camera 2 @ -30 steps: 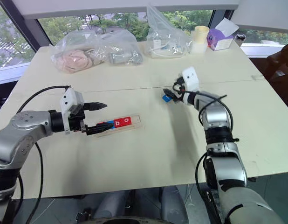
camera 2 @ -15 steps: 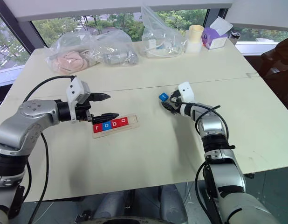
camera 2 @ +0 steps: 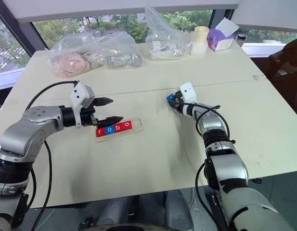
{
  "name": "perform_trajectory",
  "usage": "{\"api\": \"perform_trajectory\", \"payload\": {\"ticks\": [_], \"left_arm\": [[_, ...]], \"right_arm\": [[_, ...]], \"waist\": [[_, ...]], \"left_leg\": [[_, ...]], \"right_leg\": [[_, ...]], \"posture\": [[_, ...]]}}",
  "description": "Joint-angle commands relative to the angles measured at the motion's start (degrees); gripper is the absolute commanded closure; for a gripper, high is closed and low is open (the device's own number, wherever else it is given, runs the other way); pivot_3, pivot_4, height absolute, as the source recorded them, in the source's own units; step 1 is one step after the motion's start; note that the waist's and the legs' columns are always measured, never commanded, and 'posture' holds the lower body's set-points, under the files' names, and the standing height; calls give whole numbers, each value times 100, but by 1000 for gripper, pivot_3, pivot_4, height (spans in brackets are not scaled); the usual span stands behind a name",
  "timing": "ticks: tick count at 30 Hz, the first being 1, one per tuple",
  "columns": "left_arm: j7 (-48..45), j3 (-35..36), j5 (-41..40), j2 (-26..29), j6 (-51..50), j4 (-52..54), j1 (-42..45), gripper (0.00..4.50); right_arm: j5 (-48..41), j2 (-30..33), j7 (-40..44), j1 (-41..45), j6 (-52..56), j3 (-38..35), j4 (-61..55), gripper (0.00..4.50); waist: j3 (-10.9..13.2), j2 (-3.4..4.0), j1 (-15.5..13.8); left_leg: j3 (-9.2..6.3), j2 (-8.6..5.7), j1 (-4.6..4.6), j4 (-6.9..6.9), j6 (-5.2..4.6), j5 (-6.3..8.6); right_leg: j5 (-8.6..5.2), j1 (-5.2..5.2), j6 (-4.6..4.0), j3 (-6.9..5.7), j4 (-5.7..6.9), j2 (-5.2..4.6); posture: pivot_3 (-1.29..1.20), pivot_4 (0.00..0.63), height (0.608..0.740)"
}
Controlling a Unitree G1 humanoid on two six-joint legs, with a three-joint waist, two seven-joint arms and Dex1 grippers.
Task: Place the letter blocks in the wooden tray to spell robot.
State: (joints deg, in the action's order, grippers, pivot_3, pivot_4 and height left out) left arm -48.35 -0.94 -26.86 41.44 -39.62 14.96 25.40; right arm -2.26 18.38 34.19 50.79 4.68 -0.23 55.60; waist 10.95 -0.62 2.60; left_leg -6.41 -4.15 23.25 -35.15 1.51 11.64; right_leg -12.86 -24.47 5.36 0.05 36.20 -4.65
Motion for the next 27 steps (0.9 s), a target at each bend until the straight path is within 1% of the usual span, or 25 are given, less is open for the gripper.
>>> {"api": "perform_trajectory", "payload": {"ticks": [1, 3, 5, 7, 10, 12, 15, 16, 18, 21, 25, 27], "left_arm": [[16, 127, -13, 17, 67, 184, -21, 0], [37, 114, 13, 19, 70, 192, -42, 0], [37, 128, 1, 34, 56, 240, -85, 0], [14, 173, -40, 76, 22, 338, -178, 0], [-27, 179, -96, 106, -26, 462, -308, 0], [-25, 160, -103, 99, -31, 504, -355, 0], [44, 155, -112, 31, -56, 540, -376, 0], [54, 162, -154, 1, -95, 566, -382, 0], [14, 151, -226, -10, -163, 625, -408, 0], [-51, 43, -187, -2, -124, 599, -410, 0], [-88, -124, 30, -27, 109, 390, -298, 0], [-128, -157, 45, -56, 145, 331, -244, 0]], "right_arm": [[72, -96, 45, 6, -55, 78, -9, 3338], [73, -65, 0, -87, -25, 74, -304, 3338], [57, 7, -161, -308, 157, 32, -984, 3338], [-72, 33, -494, -858, 1014, -132, -2518, 3338], [-648, -186, -876, -1965, 3003, -366, -5242, 3338], [-917, -304, -1059, -2421, 3885, -445, -6310, 3338], [-926, -629, -1778, -3061, 5206, -606, -7755, 3338], [-901, -768, -2010, -3269, 5630, -623, -8241, 3338], [-853, -973, -2343, -3500, 6259, -616, -8851, 3338], [-803, -1277, -2703, -3624, 6784, -550, -9268, 3338], [-803, -1761, -3019, -3753, 6991, -529, -9393, 3338], [-801, -1828, -3076, -3839, 7044, -393, -9392, 3338]], "waist": [[0, 0, -1], [0, 0, -2], [0, 0, -8], [0, 1, -21], [0, 2, -58], [0, 2, -90], [-1, 4, -133], [-2, 5, -153], [-2, 4, -183], [-2, 4, -189], [-2, 4, -185], [-2, 5, -185]], "left_leg": [[0, 0, 0, 0, 0, 0], [-1, 0, 0, 0, 0, 0], [-1, 0, 0, 0, 0, 0], [-3, 0, 1, 2, 1, 0], [-16, -2, 11, 8, 1, 1], [-19, -2, 13, 8, 1, 1], [-18, 0, 10, 5, 0, 1], [-16, 1, 9, 3, 0, 1], [-16, 1, 10, -1, 2, 0], [-16, 0, 10, -5, 2, 0], [-15, 1, 10, 0, 2, 0], [-15, 1, 10, 3, 2, 0]], "right_leg": [[0, 0, 0, 0, 0, 0], [0, 0, 0, 0, 0, 0], [0, 0, 0, 0, 0, 0], [0, -1, 0, 1, 0, -1], [0, -13, 0, 1, 1, -3], [0, -14, 0, 1, 1, -2], [-2, -13, -2, 0, 1, -2], [-12, -12, -20, 1, 1, -2], [-12, -10, -24, 1, 1, -2], [-13, -6, -27, 0, -4, -5], [-12, -8, -28, -2, -7, -4], [-12, -9, -27, -3, -7, -4]], "posture": [[0, 150, 740], [0, 150, 740], [0, 150, 740], [0, 150, 740], [0, 150, 740], [0, 150, 740], [0, 150, 740], [0, 150, 740], [0, 150, 740], [0, 150, 740], [0, 150, 740], [0, 150, 740]]}}
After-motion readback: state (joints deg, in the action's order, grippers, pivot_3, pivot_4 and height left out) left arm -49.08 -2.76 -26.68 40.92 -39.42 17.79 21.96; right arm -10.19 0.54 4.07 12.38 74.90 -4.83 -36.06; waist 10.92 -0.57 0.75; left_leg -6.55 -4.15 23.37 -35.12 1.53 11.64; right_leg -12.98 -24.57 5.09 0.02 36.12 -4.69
